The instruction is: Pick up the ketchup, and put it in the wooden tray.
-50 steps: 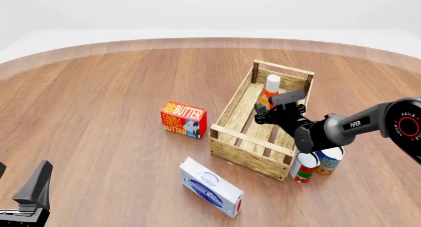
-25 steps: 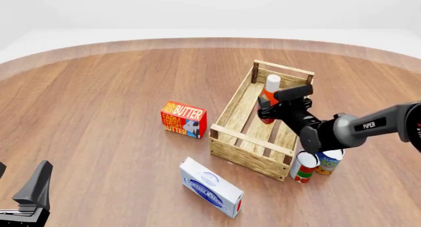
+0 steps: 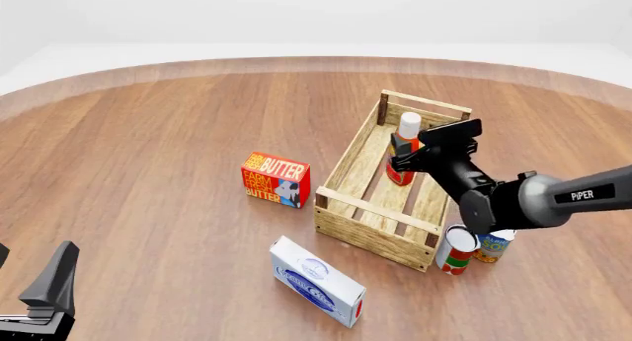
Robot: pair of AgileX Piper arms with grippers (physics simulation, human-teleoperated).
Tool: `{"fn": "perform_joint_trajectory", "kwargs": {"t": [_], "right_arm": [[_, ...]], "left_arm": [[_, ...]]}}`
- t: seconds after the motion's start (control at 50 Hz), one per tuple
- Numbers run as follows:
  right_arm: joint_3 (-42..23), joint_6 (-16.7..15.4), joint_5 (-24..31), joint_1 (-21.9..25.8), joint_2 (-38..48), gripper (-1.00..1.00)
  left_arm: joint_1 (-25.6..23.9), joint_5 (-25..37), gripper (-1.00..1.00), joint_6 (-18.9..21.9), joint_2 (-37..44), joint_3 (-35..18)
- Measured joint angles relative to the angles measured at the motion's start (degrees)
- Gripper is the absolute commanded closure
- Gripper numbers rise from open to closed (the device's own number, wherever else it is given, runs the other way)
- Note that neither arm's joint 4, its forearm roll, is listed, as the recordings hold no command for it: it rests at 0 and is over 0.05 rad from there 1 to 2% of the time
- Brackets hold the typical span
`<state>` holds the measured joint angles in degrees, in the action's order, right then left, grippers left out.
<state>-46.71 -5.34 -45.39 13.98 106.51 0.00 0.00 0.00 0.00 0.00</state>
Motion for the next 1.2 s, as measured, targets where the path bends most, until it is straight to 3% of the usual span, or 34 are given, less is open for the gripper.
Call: {"fn": "perform_joint_trajectory", "kwargs": {"t": [0.44, 1.2], "right_arm": [[8.82, 1.76, 1.27, -1.56, -10.55, -1.00], [37.03, 5.33, 7.00, -6.66, -41.71, -1.00]], "left_arm": [[0.00, 0.00, -1.00, 0.00, 0.00, 0.00], [0.00, 0.00, -1.00, 0.00, 0.00, 0.00]]}}
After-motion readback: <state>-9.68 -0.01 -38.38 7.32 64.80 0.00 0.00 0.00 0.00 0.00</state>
